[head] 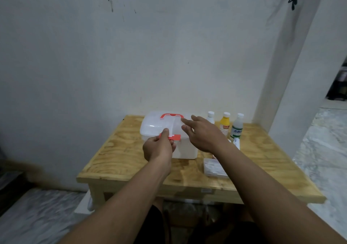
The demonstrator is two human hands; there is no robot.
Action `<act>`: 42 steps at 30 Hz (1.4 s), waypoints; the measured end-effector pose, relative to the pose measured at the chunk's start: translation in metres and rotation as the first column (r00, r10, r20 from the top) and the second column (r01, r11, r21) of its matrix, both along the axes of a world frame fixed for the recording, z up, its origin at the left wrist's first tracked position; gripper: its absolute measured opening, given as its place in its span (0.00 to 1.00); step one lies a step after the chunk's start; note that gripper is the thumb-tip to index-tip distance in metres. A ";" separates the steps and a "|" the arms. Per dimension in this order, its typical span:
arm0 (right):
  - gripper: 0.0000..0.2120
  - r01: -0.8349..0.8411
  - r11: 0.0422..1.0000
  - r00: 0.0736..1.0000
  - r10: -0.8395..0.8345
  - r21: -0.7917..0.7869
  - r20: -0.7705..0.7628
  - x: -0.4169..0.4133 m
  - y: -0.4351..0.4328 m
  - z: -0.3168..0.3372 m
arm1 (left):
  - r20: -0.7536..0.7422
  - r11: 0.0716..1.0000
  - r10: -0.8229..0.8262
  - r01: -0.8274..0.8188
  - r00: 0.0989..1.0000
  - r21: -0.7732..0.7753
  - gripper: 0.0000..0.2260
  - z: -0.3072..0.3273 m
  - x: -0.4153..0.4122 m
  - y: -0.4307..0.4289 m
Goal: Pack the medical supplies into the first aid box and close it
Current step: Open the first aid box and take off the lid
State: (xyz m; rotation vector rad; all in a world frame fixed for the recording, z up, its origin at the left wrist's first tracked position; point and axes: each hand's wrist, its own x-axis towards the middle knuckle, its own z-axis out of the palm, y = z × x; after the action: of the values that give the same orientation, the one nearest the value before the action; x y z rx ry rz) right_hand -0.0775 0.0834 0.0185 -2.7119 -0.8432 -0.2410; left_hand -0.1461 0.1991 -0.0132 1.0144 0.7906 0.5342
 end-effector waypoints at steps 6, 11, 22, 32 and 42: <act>0.26 -0.053 0.993 0.998 0.057 0.101 -0.034 -0.008 -0.005 -0.010 | -0.047 0.981 -0.061 0.068 0.997 0.180 0.12 0.009 -0.008 0.010; 0.34 -0.037 0.997 0.999 0.036 0.067 0.023 -0.007 -0.004 -0.015 | -0.153 0.882 -0.096 0.155 0.984 0.444 0.21 0.015 -0.013 0.016; 0.27 0.012 0.973 1.000 -0.016 0.230 0.016 -0.001 0.001 -0.018 | -0.069 0.633 -0.182 0.171 0.981 0.755 0.29 -0.026 -0.007 0.071; 0.27 0.040 0.952 0.999 -0.042 0.303 -0.002 0.000 0.003 -0.008 | -0.141 0.442 -0.211 0.223 0.967 0.869 0.58 -0.051 -0.005 0.084; 0.28 0.063 0.884 0.995 -0.017 0.464 -0.103 0.010 0.000 0.018 | -0.120 0.388 -0.190 0.187 0.974 0.902 0.38 -0.045 -0.010 0.088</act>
State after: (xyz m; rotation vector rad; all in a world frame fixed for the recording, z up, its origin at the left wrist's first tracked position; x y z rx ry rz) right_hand -0.0670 0.0832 0.0363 -2.2676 -0.6056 -0.2796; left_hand -0.1560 0.2870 -0.0581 2.1243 0.2923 0.7943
